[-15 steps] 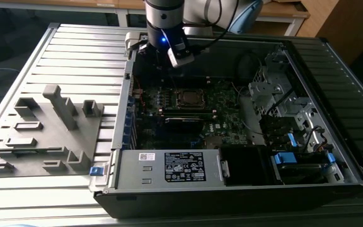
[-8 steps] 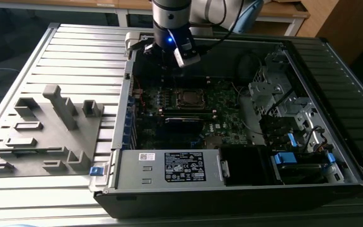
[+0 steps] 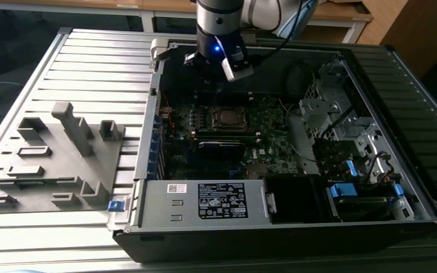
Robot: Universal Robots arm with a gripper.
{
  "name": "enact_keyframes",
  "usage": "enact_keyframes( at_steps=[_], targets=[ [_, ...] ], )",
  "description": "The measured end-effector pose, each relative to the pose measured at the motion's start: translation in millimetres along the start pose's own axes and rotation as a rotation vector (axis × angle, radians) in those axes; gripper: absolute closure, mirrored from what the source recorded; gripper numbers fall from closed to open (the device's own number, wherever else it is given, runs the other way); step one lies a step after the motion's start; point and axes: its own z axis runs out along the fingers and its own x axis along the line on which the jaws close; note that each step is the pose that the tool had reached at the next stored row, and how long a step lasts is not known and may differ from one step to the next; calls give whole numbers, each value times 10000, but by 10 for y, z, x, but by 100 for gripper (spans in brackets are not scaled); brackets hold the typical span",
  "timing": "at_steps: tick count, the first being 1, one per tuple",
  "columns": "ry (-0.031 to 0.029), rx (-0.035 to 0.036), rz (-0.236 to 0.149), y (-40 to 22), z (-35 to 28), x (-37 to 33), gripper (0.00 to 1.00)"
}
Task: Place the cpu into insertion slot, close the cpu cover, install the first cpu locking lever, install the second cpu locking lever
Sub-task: 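Install the first cpu locking lever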
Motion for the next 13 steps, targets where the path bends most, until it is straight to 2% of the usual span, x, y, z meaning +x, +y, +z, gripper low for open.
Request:
enact_keyframes(
  at_steps=[2,13],
  targets=[
    [1,1,0,1,0,-18,89],
    [0,0,-1,1,1,-22,89]
  ],
)
